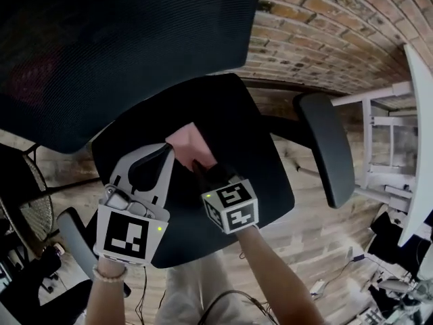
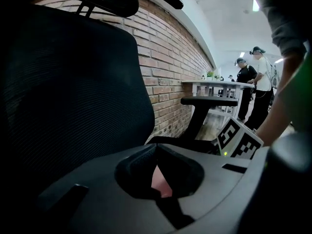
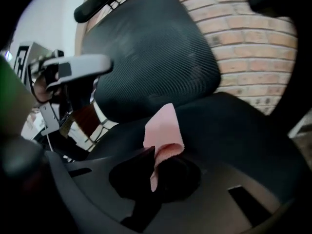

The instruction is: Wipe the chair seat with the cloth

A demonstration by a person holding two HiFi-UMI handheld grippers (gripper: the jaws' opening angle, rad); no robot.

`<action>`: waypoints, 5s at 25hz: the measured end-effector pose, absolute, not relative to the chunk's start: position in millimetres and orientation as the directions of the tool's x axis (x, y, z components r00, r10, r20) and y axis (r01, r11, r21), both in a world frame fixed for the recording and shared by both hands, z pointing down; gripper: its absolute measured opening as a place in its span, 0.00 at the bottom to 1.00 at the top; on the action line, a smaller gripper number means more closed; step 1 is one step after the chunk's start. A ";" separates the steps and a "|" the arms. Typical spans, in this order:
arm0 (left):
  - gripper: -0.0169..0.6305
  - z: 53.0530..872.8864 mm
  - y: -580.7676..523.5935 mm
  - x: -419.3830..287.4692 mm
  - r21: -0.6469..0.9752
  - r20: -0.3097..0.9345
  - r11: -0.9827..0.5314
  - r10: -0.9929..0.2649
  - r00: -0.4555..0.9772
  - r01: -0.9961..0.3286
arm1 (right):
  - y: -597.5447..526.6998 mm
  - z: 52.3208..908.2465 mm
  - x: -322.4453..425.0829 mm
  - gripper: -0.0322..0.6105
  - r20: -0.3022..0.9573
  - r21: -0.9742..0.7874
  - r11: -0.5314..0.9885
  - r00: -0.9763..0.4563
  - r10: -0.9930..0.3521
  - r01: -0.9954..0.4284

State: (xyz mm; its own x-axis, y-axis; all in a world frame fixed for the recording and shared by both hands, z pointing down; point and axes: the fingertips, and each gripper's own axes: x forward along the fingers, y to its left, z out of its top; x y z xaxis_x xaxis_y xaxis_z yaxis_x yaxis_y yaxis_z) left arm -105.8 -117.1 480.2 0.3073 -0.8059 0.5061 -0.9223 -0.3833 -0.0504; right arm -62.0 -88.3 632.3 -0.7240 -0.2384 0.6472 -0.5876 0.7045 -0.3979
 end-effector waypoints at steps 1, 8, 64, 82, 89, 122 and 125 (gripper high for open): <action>0.05 481.2 -120.2 -100.0 -0.050 0.506 -0.397 -0.801 0.319 -0.917 | -95.9 632.4 -51.2 0.13 0.650 -0.394 0.686 -0.713 -0.263 -0.612; 0.05 490.1 -135.5 -58.7 -0.040 0.509 -0.482 -0.764 0.397 -0.875 | -136.6 627.9 26.8 0.13 0.663 -0.370 0.556 -0.631 -0.404 -0.744; 0.05 503.8 65.4 -101.4 0.036 0.563 -0.126 -0.817 0.124 -0.991 | 110.0 628.5 -121.3 0.13 0.557 -0.575 0.811 -0.777 0.294 -0.105; 0.05 508.4 -9.4 -61.3 0.059 0.542 -0.292 -0.794 0.277 -0.955 | -7.6 637.6 10.5 0.13 0.660 -0.497 0.680 -0.744 -0.107 -0.539; 0.05 511.1 -41.0 -22.1 0.054 0.537 -0.407 -0.758 0.370 -0.912 | -52.3 628.0 93.4 0.13 0.687 -0.435 0.582 -0.671 -0.279 -0.687; 0.05 519.2 -7.4 -27.0 -0.013 0.575 -0.519 -0.704 0.418 -0.855 | 84.2 635.1 47.5 0.13 0.642 -0.567 0.565 -0.751 -0.153 -0.600; 0.05 522.8 2.7 -31.4 -0.009 0.581 -0.512 -0.702 0.412 -0.859 | 125.1 633.9 22.2 0.13 0.624 -0.600 0.593 -0.778 -0.073 -0.537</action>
